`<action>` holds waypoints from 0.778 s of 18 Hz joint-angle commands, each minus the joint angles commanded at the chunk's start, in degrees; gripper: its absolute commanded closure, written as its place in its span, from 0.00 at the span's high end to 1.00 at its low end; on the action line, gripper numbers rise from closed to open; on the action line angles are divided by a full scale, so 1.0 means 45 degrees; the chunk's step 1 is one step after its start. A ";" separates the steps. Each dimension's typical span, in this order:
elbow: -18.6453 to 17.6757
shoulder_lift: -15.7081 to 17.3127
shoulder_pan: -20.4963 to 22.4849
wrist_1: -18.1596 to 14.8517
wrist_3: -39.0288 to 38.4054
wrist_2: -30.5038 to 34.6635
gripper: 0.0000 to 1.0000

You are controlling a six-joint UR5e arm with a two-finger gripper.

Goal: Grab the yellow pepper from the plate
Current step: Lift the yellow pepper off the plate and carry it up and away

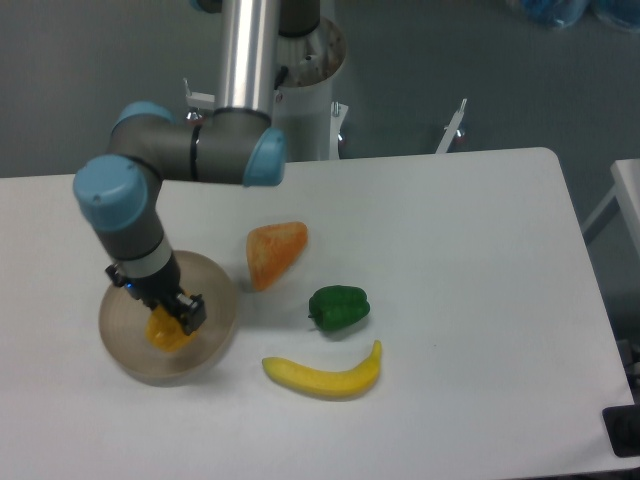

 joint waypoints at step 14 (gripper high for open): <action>0.0059 0.1369 0.4434 -0.3636 0.9543 -0.0665 0.01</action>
